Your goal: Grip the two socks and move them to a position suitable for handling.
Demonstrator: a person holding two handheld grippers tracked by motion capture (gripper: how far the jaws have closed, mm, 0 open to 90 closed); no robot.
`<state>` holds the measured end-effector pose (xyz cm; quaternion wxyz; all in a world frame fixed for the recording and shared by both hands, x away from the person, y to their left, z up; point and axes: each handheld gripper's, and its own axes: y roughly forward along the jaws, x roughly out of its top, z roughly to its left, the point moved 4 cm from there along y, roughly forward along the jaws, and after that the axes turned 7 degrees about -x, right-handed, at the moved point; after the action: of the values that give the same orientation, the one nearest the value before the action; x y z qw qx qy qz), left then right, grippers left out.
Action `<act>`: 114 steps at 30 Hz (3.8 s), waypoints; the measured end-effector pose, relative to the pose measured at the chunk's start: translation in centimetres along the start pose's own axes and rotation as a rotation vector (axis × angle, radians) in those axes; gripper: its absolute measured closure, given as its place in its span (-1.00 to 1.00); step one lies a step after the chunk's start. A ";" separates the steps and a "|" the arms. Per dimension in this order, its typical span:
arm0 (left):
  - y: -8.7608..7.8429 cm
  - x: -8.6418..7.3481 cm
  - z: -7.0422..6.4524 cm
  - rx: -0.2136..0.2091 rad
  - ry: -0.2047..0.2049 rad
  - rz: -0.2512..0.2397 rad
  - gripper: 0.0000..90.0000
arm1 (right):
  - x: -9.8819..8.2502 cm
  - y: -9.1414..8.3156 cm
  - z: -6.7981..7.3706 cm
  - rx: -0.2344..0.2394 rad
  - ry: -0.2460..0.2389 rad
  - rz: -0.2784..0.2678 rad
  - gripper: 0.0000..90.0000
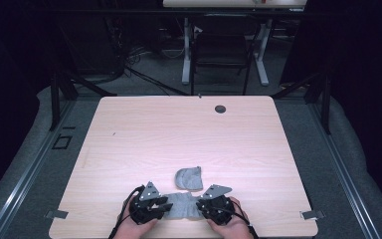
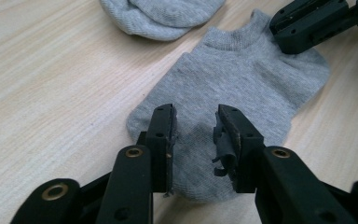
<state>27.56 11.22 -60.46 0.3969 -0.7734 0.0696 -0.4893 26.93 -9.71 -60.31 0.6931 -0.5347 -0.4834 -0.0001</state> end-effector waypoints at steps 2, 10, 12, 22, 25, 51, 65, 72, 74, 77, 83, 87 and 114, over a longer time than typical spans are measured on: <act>-0.1 -0.1 -0.1 -0.001 0.006 0.000 0.44 | -0.2 -0.1 -0.2 0.004 0.014 0.002 0.82; -0.1 -0.2 -0.2 -0.010 -0.008 -0.005 0.44 | -0.4 -0.3 -0.3 -0.006 0.011 0.006 0.84; -0.1 -0.2 -0.2 -0.012 -0.010 -0.001 0.44 | -0.4 -0.4 -0.2 -0.004 0.018 0.007 0.84; -0.4 0.6 -0.6 -0.022 0.016 -0.018 0.29 | 0.1 -0.9 -0.3 0.009 0.022 -0.010 0.70; -0.8 0.8 -0.3 -0.014 0.009 -0.038 0.25 | 0.5 -1.1 -0.4 0.018 0.025 -0.037 0.61; -3.1 1.3 3.0 0.051 -0.074 -0.128 0.16 | 6.4 1.3 -3.7 -0.056 0.037 -0.056 0.60; -3.7 1.1 4.0 0.079 -0.093 -0.139 0.18 | 7.4 5.6 -1.2 -0.045 0.013 0.007 0.64; -3.7 1.1 4.1 0.080 -0.096 -0.138 0.18 | 7.2 6.1 -1.1 -0.058 0.027 0.024 0.74; -3.7 1.1 4.1 0.081 -0.096 -0.138 0.18 | 7.2 6.1 -1.1 -0.061 0.024 0.021 0.79; -3.6 1.1 4.2 0.083 -0.096 -0.137 0.18 | 7.2 6.1 -1.0 -0.065 0.032 0.019 0.88; -3.6 1.1 4.2 0.087 -0.096 -0.140 0.18 | 7.2 5.9 -1.3 -0.061 0.064 0.004 0.94; -3.5 1.1 4.3 0.087 -0.099 -0.137 0.18 | 7.4 5.2 -1.5 -0.050 0.085 -0.025 0.94; 0.8 6.1 5.0 0.075 -0.083 -0.139 0.40 | 7.1 1.5 -3.6 -0.028 0.093 -0.145 0.94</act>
<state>35.00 10.40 -57.79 0.3932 -0.7807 -0.0193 -0.4854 33.86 -8.08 -56.50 0.7052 -0.5075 -0.4883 -0.0820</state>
